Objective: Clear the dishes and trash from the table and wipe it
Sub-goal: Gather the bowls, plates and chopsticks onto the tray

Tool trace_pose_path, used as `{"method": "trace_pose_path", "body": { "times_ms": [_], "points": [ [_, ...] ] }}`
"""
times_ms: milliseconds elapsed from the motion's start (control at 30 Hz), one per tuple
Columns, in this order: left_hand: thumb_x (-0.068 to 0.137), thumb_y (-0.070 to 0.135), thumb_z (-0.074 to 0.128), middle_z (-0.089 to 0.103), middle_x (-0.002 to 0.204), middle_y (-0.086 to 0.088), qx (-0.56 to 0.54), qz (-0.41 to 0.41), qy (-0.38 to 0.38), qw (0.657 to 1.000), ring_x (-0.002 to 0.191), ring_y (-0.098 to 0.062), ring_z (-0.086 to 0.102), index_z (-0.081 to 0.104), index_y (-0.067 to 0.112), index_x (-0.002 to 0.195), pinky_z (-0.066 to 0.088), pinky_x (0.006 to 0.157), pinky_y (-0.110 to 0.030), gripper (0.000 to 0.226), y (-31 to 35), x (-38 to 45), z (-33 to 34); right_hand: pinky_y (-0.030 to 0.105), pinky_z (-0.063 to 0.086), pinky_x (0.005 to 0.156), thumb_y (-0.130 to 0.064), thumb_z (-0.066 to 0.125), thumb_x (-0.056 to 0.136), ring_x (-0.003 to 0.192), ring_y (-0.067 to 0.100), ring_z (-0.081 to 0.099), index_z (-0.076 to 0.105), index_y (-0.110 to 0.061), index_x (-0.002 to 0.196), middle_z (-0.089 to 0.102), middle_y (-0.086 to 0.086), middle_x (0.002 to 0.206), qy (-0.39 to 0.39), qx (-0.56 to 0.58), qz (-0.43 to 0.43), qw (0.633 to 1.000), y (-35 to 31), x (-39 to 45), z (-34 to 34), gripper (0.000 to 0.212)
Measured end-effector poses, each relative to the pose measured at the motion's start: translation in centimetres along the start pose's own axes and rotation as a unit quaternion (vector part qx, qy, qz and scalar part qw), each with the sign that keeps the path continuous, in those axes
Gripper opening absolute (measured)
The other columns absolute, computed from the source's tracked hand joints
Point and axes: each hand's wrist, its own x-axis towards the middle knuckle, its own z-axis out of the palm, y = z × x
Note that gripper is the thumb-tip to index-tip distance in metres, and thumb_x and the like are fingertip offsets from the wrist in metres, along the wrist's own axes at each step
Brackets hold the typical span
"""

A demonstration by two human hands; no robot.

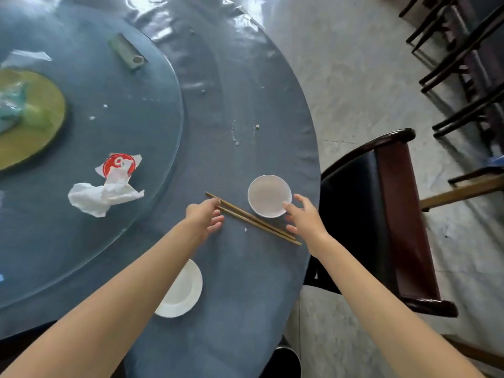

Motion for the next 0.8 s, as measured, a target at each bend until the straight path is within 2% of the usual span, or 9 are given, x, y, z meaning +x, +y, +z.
{"method": "trace_pose_path", "body": {
  "times_ms": [100, 200, 233, 300, 400, 467, 633, 733, 800],
  "points": [
    [0.089, 0.031, 0.073, 0.069, 0.110, -0.012, 0.039, 0.011, 0.038, 0.998, 0.086, -0.022, 0.071, 0.062, 0.006, 0.102, 0.054, 0.061, -0.031, 0.030, 0.3, 1.5, 1.7, 0.044, 0.060, 0.094, -0.029, 0.063, 0.102, 0.109, 0.025, 0.068, 0.048, -0.031, 0.145, 0.063, 0.003, 0.122, -0.013, 0.019, 0.011, 1.000, -0.2, 1.8, 0.3, 0.045],
    [0.082, 0.040, 0.074, 0.067, 0.088, -0.006, 0.129, 0.033, 0.105, 0.985, 0.084, -0.026, 0.071, 0.063, 0.011, 0.085, 0.059, 0.074, -0.037, 0.032, 0.8, 2.2, 3.6, 0.040, 0.063, 0.085, -0.021, 0.061, 0.103, 0.104, 0.027, 0.070, 0.055, -0.034, 0.133, 0.066, 0.004, 0.118, -0.024, 0.044, 0.016, 0.999, -0.3, 3.0, 0.5, 0.033],
    [0.081, 0.043, 0.073, 0.068, 0.088, -0.006, 0.174, 0.039, 0.127, 0.976, 0.088, -0.029, 0.070, 0.064, 0.011, 0.085, 0.057, 0.076, -0.037, 0.034, 1.0, 2.3, 4.2, 0.038, 0.063, 0.082, -0.018, 0.060, 0.103, 0.104, 0.027, 0.070, 0.057, -0.035, 0.130, 0.067, 0.005, 0.118, -0.023, 0.052, 0.018, 0.998, -0.3, 3.3, 0.4, 0.031],
    [0.076, 0.047, 0.071, 0.070, 0.103, -0.008, 0.255, 0.043, 0.163, 0.952, 0.096, -0.031, 0.067, 0.066, 0.010, 0.101, 0.051, 0.074, -0.035, 0.045, 1.2, 2.3, 5.4, 0.032, 0.063, 0.074, -0.015, 0.059, 0.104, 0.103, 0.026, 0.072, 0.059, -0.035, 0.128, 0.069, 0.005, 0.117, -0.024, 0.068, 0.021, 0.997, -0.2, 3.7, 0.4, 0.031],
    [0.079, 0.040, 0.072, 0.060, 0.126, -0.011, 0.310, 0.041, 0.187, 0.931, 0.107, -0.035, 0.065, 0.055, 0.005, 0.124, 0.047, 0.074, -0.035, 0.059, 1.0, 2.3, 6.9, 0.027, 0.062, 0.070, -0.013, 0.058, 0.104, 0.100, 0.024, 0.074, 0.061, -0.032, 0.130, 0.071, 0.007, 0.115, -0.023, 0.099, 0.025, 0.995, 0.4, 4.0, 0.3, 0.032],
    [0.084, 0.034, 0.070, 0.054, 0.129, -0.014, 0.321, 0.039, 0.191, 0.927, 0.109, -0.037, 0.063, 0.050, 0.003, 0.128, 0.041, 0.073, -0.036, 0.058, 1.0, 2.3, 7.6, 0.027, 0.062, 0.071, -0.014, 0.059, 0.103, 0.101, 0.024, 0.075, 0.062, -0.029, 0.134, 0.072, 0.009, 0.116, -0.024, 0.114, 0.027, 0.993, 0.7, 4.2, 0.3, 0.034],
    [0.077, 0.021, 0.071, 0.068, 0.111, -0.010, 0.301, 0.028, 0.183, 0.936, 0.100, -0.035, 0.068, 0.063, 0.008, 0.110, 0.050, 0.070, -0.035, 0.036, 2.0, 2.6, 8.5, 0.030, 0.063, 0.079, -0.015, 0.061, 0.102, 0.106, 0.026, 0.074, 0.063, -0.026, 0.136, 0.071, 0.010, 0.119, -0.019, 0.142, 0.027, 0.989, 1.1, 4.4, 0.5, 0.035],
    [0.080, 0.017, 0.070, 0.069, 0.103, -0.009, 0.270, 0.024, 0.177, 0.946, 0.097, -0.034, 0.068, 0.062, 0.010, 0.100, 0.049, 0.067, -0.034, 0.023, 2.6, 2.6, 8.8, 0.032, 0.064, 0.080, -0.015, 0.062, 0.102, 0.107, 0.026, 0.073, 0.062, -0.025, 0.137, 0.071, 0.010, 0.119, -0.013, 0.151, 0.023, 0.988, 1.1, 4.4, 0.6, 0.036],
    [0.080, 0.016, 0.069, 0.069, 0.102, -0.009, 0.266, 0.022, 0.177, 0.947, 0.094, -0.033, 0.069, 0.062, 0.010, 0.099, 0.053, 0.069, -0.035, 0.022, 2.6, 2.4, 9.1, 0.032, 0.064, 0.079, -0.013, 0.062, 0.102, 0.106, 0.026, 0.074, 0.062, -0.025, 0.138, 0.072, 0.009, 0.118, -0.006, 0.161, 0.024, 0.987, 0.9, 4.3, 0.4, 0.038]
  ]
}}
